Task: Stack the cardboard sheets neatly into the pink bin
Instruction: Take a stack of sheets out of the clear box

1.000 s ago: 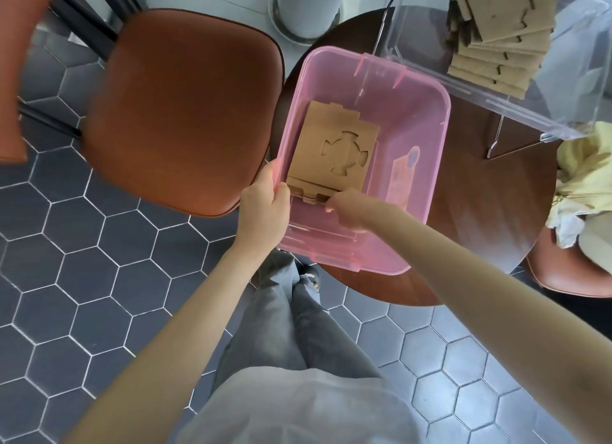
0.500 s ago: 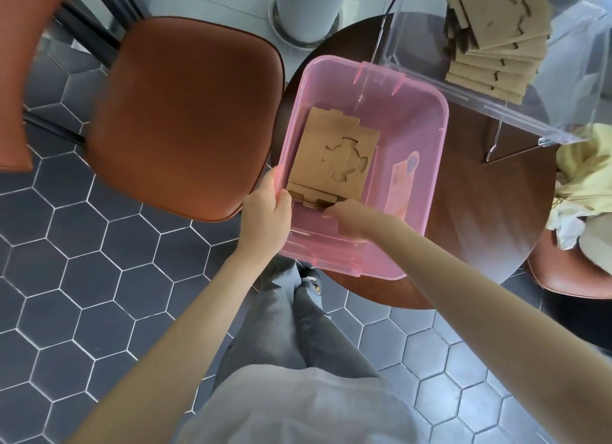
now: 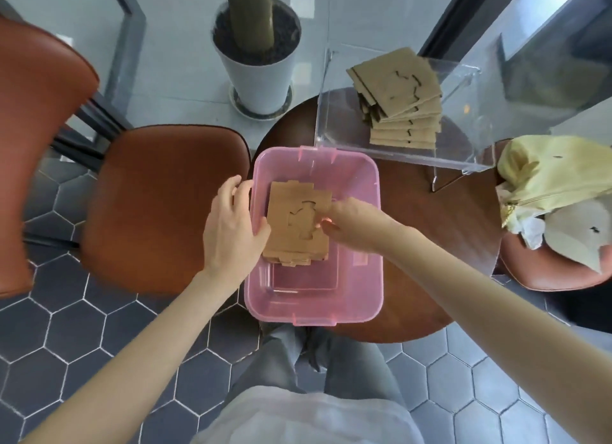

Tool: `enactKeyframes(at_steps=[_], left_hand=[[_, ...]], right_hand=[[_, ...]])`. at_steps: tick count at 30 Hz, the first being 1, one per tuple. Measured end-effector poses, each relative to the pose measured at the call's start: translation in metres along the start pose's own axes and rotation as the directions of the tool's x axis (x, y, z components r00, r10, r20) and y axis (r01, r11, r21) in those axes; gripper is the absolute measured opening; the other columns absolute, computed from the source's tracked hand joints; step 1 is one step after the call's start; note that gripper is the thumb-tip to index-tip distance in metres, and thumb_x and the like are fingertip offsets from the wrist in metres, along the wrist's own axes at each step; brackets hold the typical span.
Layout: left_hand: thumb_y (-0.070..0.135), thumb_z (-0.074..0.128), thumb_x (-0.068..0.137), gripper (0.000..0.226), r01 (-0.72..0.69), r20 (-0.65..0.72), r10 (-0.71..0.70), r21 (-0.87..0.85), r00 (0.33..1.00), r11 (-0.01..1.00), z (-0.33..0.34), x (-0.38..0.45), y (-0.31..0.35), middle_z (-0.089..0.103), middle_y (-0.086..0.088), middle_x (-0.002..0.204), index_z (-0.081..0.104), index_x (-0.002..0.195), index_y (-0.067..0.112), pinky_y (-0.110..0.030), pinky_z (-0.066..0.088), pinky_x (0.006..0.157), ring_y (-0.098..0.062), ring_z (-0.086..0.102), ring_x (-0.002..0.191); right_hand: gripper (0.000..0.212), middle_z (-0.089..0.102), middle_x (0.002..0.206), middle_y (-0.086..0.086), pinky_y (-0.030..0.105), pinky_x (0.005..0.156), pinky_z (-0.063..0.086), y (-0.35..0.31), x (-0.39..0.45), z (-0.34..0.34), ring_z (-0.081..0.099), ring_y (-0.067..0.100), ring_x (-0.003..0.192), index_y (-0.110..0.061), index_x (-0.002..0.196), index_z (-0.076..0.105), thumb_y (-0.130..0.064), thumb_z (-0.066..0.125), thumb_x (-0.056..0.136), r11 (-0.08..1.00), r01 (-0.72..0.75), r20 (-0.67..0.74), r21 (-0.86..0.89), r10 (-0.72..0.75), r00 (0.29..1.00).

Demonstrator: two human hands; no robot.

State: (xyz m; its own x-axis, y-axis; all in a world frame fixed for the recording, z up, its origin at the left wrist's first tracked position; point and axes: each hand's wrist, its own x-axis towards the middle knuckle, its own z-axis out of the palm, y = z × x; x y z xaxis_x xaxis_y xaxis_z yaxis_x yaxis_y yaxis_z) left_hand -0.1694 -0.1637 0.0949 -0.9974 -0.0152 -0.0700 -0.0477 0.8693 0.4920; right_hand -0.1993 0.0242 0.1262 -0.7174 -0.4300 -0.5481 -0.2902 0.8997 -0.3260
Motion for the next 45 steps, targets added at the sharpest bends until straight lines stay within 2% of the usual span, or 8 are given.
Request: enactKeyframes(at_steps=[6, 13, 18, 25, 30, 34, 40, 45], left_hand=[[0.011, 0.061, 0.081, 0.032, -0.295, -0.005, 0.295, -0.009, 0.956, 0.955, 0.007, 0.063, 0.07, 0.059, -0.014, 0.124, 0.061, 0.112, 0.007, -0.04, 0.046, 0.096, -0.028, 0.054, 0.115], [0.029, 0.04, 0.093, 0.052, -0.438, 0.183, 0.423, 0.053, 0.888, 0.897, 0.061, 0.122, 0.157, 0.023, -0.009, 0.154, 0.028, 0.141, 0.014, -0.041, 0.015, 0.118, -0.024, 0.018, 0.143], [0.044, 0.025, 0.094, 0.067, -0.371, 0.368, 0.288, 0.18, 0.884, 0.911, 0.099, 0.146, 0.184, -0.014, -0.014, 0.155, -0.006, 0.145, 0.013, -0.039, 0.0, 0.117, -0.025, -0.012, 0.144], [0.049, 0.021, 0.093, 0.073, -0.312, 0.397, 0.187, 0.278, 0.898, 0.908, 0.114, 0.146, 0.186, -0.02, -0.017, 0.153, -0.015, 0.142, 0.01, -0.036, -0.003, 0.115, -0.027, -0.015, 0.142], [0.055, 0.018, 0.09, 0.075, -0.298, 0.419, 0.159, 0.291, 0.894, 0.909, 0.114, 0.145, 0.187, -0.023, -0.016, 0.151, -0.02, 0.138, 0.011, -0.035, -0.002, 0.115, -0.026, -0.018, 0.142], [0.053, 0.023, 0.091, 0.077, -0.279, 0.415, 0.154, 0.258, 0.897, 0.925, 0.11, 0.143, 0.185, -0.025, -0.013, 0.15, -0.015, 0.142, 0.01, -0.038, 0.003, 0.118, -0.025, -0.018, 0.142], [0.053, 0.026, 0.09, 0.077, -0.297, 0.42, 0.179, 0.234, 0.89, 0.926, 0.105, 0.143, 0.18, -0.027, -0.008, 0.149, -0.014, 0.143, 0.013, -0.037, 0.002, 0.116, -0.019, -0.02, 0.139], [0.047, 0.028, 0.092, 0.066, -0.255, 0.362, 0.179, 0.173, 0.915, 0.951, 0.099, 0.144, 0.187, -0.009, -0.006, 0.156, 0.006, 0.146, 0.015, -0.039, 0.005, 0.119, -0.017, -0.008, 0.144]], right_hand=[[0.007, 0.07, 0.07, 0.007, 0.03, 0.06, 0.05, 0.063, -0.012, -0.051, 0.066, 0.028, 0.065, -0.006, 0.08, 0.067, -0.003, 0.061, 0.078, 0.969, 0.06, -0.519, -0.239, -0.179, 0.836], [0.024, 0.074, 0.102, 0.01, 0.044, 0.08, 0.055, 0.16, -0.004, -0.084, 0.067, 0.033, 0.098, -0.007, 0.1, 0.068, -0.009, 0.057, 0.078, 0.973, -0.158, -0.644, -0.169, 0.012, 0.765], [0.049, 0.044, 0.144, 0.012, 0.04, 0.109, 0.033, 0.21, 0.01, -0.076, 0.036, 0.03, 0.136, -0.006, 0.14, 0.034, -0.022, 0.04, 0.094, 0.945, -0.325, -0.505, -0.028, 0.267, 0.821], [0.06, 0.044, 0.145, 0.009, 0.041, 0.11, 0.031, 0.214, 0.022, -0.064, 0.03, 0.029, 0.137, -0.01, 0.146, 0.023, -0.022, 0.043, 0.09, 0.827, -0.234, -0.408, 0.512, 0.473, 0.781], [0.059, 0.052, 0.133, 0.008, 0.039, 0.105, 0.037, 0.206, 0.033, -0.076, 0.041, 0.027, 0.125, -0.013, 0.138, 0.038, -0.014, 0.049, 0.08, 0.316, -0.057, -0.188, 0.947, 0.691, 0.698], [0.067, 0.051, 0.132, 0.004, 0.035, 0.104, 0.039, 0.223, 0.042, -0.098, 0.05, 0.02, 0.118, -0.01, 0.141, 0.035, -0.02, 0.064, 0.081, -0.103, 0.057, 0.029, 0.993, 0.685, 0.728], [0.05, 0.07, 0.105, 0.009, 0.031, 0.072, 0.058, 0.241, 0.052, -0.117, 0.068, 0.02, 0.088, -0.007, 0.114, 0.061, -0.031, 0.076, 0.073, -0.104, -0.042, 0.088, 0.994, 0.491, 0.867], [0.02, 0.065, 0.088, 0.001, 0.028, 0.067, 0.056, 0.233, 0.058, -0.118, 0.064, 0.015, 0.076, -0.017, 0.09, 0.06, -0.014, 0.074, 0.075, -0.018, 0.043, -0.025, 0.999, 0.579, 0.815]])
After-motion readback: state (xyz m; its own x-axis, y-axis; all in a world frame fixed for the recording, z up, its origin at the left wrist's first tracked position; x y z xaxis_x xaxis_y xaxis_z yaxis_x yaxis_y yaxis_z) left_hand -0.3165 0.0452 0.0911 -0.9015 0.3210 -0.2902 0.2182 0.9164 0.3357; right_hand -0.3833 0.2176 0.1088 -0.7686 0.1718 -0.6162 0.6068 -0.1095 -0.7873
